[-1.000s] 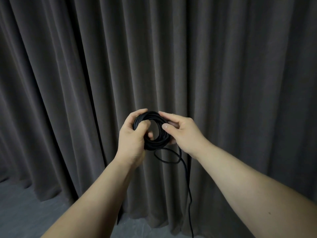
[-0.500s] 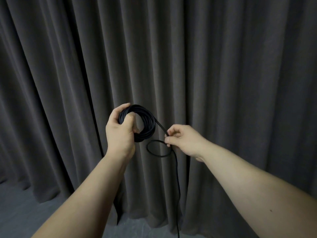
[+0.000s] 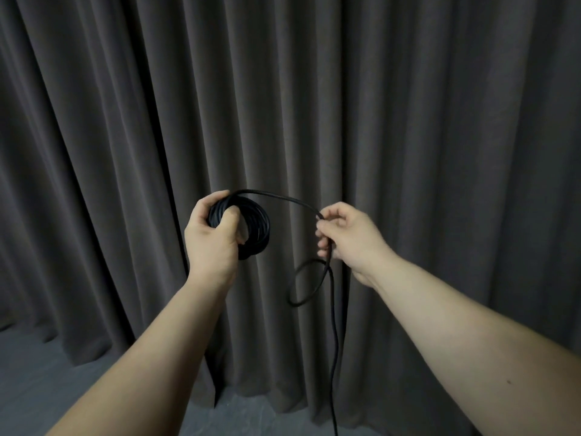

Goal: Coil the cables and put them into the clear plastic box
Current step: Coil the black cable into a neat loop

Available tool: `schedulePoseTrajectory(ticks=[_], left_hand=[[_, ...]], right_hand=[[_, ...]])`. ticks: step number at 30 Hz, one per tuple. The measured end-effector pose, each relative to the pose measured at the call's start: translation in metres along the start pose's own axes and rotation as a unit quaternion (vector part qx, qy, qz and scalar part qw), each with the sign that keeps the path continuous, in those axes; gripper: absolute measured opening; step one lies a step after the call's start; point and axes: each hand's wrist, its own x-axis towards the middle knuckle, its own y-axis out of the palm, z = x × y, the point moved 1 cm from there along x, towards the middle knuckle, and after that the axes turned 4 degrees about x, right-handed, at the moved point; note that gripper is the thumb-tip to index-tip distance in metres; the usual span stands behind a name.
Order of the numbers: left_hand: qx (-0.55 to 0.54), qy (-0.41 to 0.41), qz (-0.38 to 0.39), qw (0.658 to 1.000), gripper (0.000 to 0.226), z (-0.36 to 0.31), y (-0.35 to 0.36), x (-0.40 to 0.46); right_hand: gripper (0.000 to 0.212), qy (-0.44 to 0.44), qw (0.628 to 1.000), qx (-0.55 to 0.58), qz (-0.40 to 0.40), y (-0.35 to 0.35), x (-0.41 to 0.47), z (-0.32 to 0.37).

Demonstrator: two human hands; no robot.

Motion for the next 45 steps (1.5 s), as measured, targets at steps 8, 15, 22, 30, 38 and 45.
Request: schedulePoseTrajectory(ticks=[8, 15, 22, 30, 38, 45], left_hand=[[-0.019, -0.012, 0.012, 1.000, 0.020, -0.002, 0.001, 0.000], [0.011, -0.007, -0.013, 1.000, 0.018, 0.001, -0.001, 0.002], [0.061, 0.013, 0.001, 0.998, 0.018, 0.005, 0.005, -0.010], [0.049, 0.000, -0.059, 0.997, 0.018, 0.007, -0.006, 0.005], [0.077, 0.013, -0.017, 0.997, 0.020, 0.012, 0.011, -0.001], [0.122, 0.036, 0.093, 0.987, 0.020, 0.019, 0.016, -0.007]], right_hand=[[0.031, -0.074, 0.884, -0.459, 0.046, -0.006, -0.002, 0.006], [0.027, -0.155, 0.755, -0.627, 0.110, 0.011, -0.019, 0.014], [0.055, -0.114, 0.724, -0.607, 0.306, 0.022, -0.025, 0.033], [0.027, 0.024, 0.910, -0.397, 0.121, -0.007, -0.001, 0.002], [0.050, -0.060, 0.742, -0.628, 0.227, 0.015, -0.013, 0.016], [0.037, -0.173, 0.732, -0.580, 0.312, 0.029, -0.026, 0.063]])
